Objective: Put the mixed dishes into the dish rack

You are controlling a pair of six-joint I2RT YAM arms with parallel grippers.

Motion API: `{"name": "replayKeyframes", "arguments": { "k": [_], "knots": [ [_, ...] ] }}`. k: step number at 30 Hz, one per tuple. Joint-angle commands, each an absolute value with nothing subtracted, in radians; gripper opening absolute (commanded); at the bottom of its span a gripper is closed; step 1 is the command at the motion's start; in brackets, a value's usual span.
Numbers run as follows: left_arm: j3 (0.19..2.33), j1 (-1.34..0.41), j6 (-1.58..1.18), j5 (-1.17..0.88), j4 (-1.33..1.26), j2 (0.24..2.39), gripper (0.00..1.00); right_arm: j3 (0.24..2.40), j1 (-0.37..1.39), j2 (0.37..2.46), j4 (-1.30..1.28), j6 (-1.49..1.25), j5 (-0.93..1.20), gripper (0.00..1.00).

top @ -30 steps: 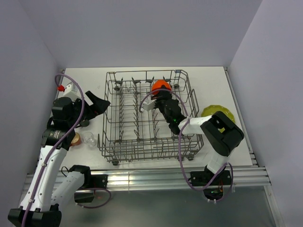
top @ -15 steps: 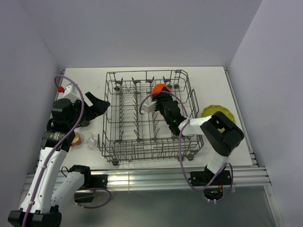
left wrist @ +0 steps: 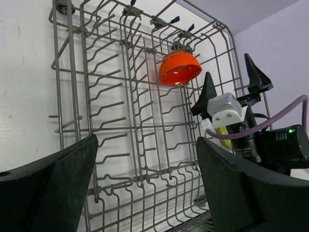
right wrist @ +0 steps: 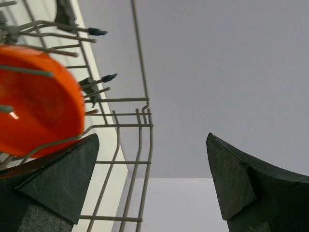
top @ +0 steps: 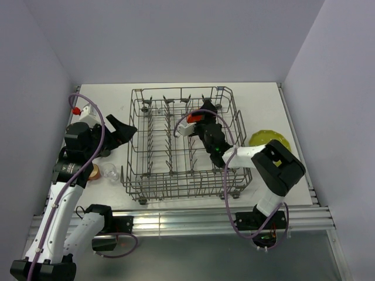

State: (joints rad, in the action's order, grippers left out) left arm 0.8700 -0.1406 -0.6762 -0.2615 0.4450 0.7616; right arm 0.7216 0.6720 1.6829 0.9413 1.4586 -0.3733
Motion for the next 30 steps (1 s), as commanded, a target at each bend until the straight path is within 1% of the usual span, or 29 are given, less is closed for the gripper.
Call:
{"name": "replayKeyframes", "arguments": {
  "k": [1, 8, 13, 16, 18, 19, 20, 22, 23, 25, 26, 28, 30],
  "knots": [
    [0.871, -0.137, -0.687, -0.279, 0.397, 0.752, 0.9, 0.787, 0.689, 1.603, 0.985, 1.387, -0.4, 1.0],
    [0.884, -0.137, -0.69, -0.276, 0.41, 0.758, 0.9, 0.876, 0.729, 1.511, 0.833, 1.281, -0.455, 1.0],
    [0.923, -0.137, -0.687, -0.27, 0.446, 0.759, 0.89, 0.946, 0.761, 1.467, 0.755, 1.2, -0.601, 1.0],
    [0.943, -0.137, -0.692, -0.267, 0.465, 0.759, 0.89, 0.985, 0.784, 1.447, 0.704, 1.091, -0.699, 1.0],
    [0.957, -0.137, -0.696, -0.271, 0.479, 0.758, 0.89, 1.086, 0.796, 1.439, 0.507, 0.926, -0.75, 1.0],
    [0.965, -0.137, -0.698, -0.272, 0.483, 0.758, 0.89, 1.173, 0.798, 1.439, 0.429, 0.858, -0.806, 1.0],
    [0.966, -0.137, -0.701, -0.273, 0.491, 0.756, 0.88, 1.218, 0.798, 1.45, 0.29, 0.728, -0.84, 1.0],
    [0.971, -0.137, -0.71, -0.278, 0.495, 0.755, 0.88, 1.349, 0.801, 1.466, 0.149, 0.608, -0.914, 1.0],
    [0.971, -0.137, -0.718, -0.282, 0.5, 0.755, 0.89, 1.388, 0.801, 1.486, 0.003, 0.486, -0.969, 1.0],
    [0.973, -0.137, -0.729, -0.302, 0.502, 0.755, 0.89, 1.489, 0.801, 1.503, -0.165, 0.361, -0.982, 1.0],
    [0.976, -0.137, -0.733, -0.307, 0.505, 0.756, 0.89, 1.5, 0.802, 1.503, -0.277, 0.274, -0.968, 1.0],
    [0.983, -0.135, -0.747, -0.316, 0.512, 0.755, 0.89, 1.497, 0.802, 1.483, -0.325, 0.21, -0.944, 1.0],
    [0.986, -0.137, -0.759, -0.316, 0.52, 0.75, 0.89, 1.474, 0.804, 1.427, -0.357, 0.135, -0.866, 1.0]
  ]
}}
